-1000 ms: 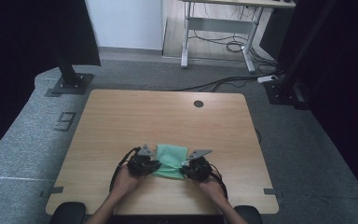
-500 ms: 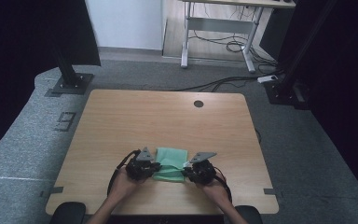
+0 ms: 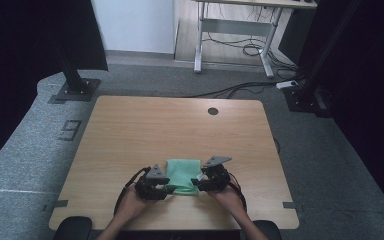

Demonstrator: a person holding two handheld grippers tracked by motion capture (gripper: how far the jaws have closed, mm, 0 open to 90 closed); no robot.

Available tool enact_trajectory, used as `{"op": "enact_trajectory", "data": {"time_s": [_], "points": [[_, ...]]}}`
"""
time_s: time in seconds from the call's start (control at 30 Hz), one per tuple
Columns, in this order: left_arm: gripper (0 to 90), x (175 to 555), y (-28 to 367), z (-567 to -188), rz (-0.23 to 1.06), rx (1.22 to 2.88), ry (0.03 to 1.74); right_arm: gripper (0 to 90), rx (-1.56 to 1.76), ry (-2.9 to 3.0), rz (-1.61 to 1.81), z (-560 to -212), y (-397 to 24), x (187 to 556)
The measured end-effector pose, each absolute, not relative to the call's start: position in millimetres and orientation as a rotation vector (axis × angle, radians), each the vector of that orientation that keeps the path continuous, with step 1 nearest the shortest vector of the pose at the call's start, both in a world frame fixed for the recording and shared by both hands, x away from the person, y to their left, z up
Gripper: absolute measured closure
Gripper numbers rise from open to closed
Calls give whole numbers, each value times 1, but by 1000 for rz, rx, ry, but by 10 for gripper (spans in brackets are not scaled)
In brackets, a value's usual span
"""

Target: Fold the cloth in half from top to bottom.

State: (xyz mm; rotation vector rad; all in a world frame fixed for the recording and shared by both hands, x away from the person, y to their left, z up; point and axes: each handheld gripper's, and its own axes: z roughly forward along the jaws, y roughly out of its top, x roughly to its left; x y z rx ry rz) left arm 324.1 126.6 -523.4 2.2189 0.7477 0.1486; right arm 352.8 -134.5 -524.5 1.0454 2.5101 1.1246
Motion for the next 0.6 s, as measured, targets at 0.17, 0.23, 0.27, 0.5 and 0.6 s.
{"op": "enact_trajectory", "data": {"time_s": [0.17, 0.23, 0.27, 0.5, 0.6], "points": [[362, 335, 136, -506, 188, 2130, 817, 283, 1057, 2513, 1051, -538, -132, 351], [323, 344, 135, -509, 217, 2130, 861, 279, 1057, 2509, 1045, -539, -132, 349], [304, 348, 134, -512, 226, 2141, 882, 277, 1051, 2508, 1040, -540, -132, 348], [257, 348, 131, -540, 259, 2226, 950, 232, 1041, 2494, 1034, -541, -138, 342], [231, 348, 132, -541, 265, 2221, 962, 230, 1049, 2490, 1029, -542, -145, 338]]}}
